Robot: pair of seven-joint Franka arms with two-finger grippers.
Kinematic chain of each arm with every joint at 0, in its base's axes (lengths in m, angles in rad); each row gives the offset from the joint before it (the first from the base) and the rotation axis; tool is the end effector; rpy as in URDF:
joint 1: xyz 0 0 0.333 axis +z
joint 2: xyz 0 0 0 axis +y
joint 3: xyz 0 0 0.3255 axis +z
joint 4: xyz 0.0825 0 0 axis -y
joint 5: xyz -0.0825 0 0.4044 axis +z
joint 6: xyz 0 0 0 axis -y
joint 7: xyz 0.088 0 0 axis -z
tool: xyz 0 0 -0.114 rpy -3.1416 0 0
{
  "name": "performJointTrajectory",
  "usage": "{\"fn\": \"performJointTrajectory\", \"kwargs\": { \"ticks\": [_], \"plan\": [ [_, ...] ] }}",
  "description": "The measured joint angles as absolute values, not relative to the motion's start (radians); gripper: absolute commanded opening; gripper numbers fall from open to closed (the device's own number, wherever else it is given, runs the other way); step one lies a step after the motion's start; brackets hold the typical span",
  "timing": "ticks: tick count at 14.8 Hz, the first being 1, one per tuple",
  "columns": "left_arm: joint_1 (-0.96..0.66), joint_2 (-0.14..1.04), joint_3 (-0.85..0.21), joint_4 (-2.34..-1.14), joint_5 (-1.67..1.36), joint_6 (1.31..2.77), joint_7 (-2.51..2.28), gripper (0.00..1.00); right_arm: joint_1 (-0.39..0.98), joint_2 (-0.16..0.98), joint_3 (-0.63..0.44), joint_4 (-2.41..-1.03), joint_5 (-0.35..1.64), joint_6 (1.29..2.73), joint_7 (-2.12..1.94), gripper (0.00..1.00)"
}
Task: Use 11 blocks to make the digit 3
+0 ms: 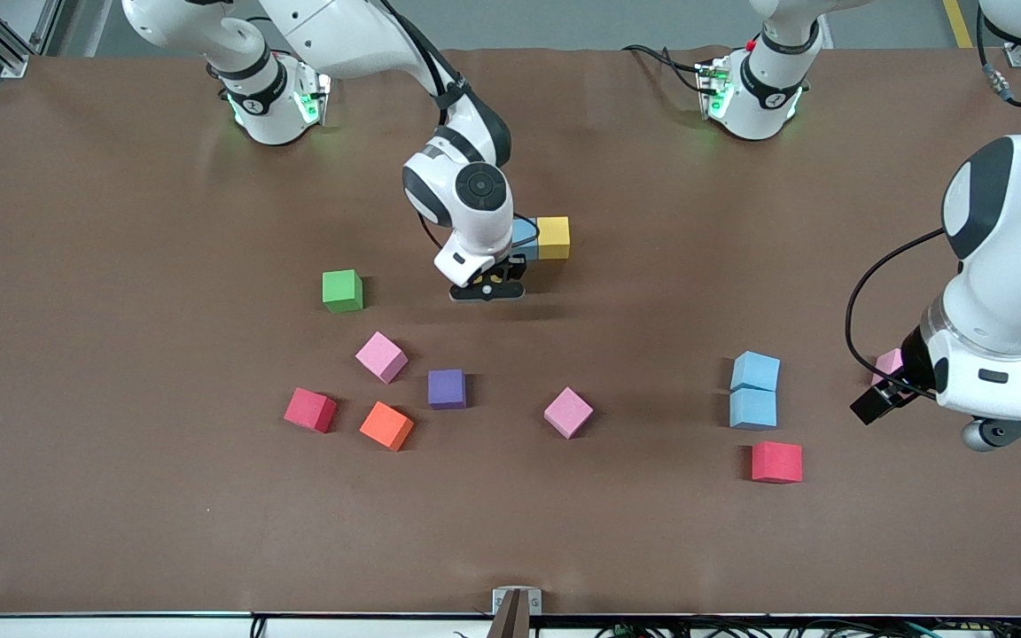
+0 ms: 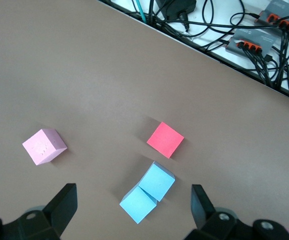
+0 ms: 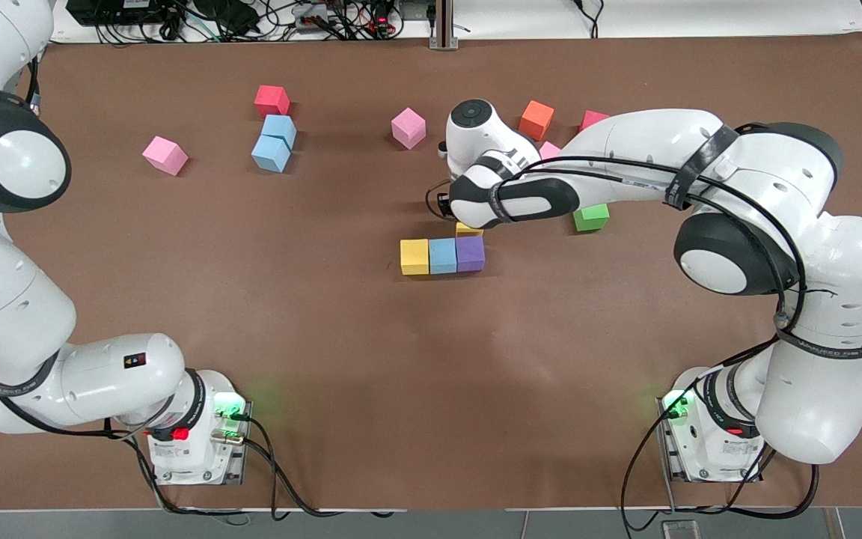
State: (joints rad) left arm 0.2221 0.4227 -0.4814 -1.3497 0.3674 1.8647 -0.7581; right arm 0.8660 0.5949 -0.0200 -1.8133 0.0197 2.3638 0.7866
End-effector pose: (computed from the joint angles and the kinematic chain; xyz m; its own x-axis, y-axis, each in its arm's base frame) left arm 0.7101 -0.0926 0.5177 0.8740 0.4360 0.2147 0.4525 -0.8912 -0.0322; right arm 0.4405 0.4990 0.1934 0.9983 0.0477 -0.0326 0.0487 -0.9984 0.0299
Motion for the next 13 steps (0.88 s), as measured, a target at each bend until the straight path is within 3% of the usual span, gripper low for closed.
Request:
{"fn": "performJointTrajectory", "kwargs": {
  "ticks": [6,13],
  "plan": [
    [0.22,0.34,-0.464,-1.337,0.283,1.753,-0.522,1.0,0.872,0.595,-0.02,-1.813,0.02,2.364,0.787,0.01],
    [0.104,0.162,-0.254,-1.342,0.162,1.515,-0.283,1.0,0.875,0.597,-0.02,-1.813,0.02,2.364,0.787,0.01]
  ]
}}
